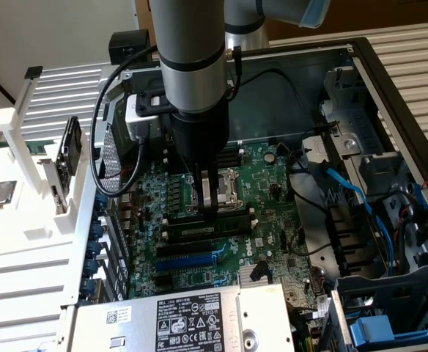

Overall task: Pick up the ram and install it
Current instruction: 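Press down the ram until it locks into place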

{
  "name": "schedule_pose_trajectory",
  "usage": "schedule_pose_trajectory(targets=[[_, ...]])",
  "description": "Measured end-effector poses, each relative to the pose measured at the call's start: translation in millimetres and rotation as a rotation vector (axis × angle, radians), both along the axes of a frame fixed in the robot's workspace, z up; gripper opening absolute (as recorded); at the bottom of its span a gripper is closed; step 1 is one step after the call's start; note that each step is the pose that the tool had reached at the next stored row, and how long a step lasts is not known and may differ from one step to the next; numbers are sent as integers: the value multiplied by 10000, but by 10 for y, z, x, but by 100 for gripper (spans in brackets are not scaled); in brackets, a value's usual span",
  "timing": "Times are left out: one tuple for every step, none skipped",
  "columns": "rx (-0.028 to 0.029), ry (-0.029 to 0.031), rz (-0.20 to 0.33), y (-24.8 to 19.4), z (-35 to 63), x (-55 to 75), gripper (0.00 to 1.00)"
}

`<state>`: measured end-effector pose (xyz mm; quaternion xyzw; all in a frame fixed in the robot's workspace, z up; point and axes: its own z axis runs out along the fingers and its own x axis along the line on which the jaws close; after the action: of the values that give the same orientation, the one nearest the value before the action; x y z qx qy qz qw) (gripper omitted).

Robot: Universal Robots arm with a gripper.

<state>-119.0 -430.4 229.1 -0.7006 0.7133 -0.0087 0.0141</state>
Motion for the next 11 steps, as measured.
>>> schedule_pose_trajectory(targets=[[1,0,0,-1,-1,0,10],[3,0,0,-1,-2,0,10],[4,1,0,-2,-3,0,10],[8,0,0,-2,-5,0,10],[10,0,0,-2,-6,0,10],[12,1,0,-3,-7,0,10],[14,1,0,-3,-7,0,10],[25,-2,0,-3,-10,0,10],[26,-1,-1,-3,-10,0,10],[29,-2,-1,-3,-10,0,10],[31,-1,0,-4,-11,0,10]])
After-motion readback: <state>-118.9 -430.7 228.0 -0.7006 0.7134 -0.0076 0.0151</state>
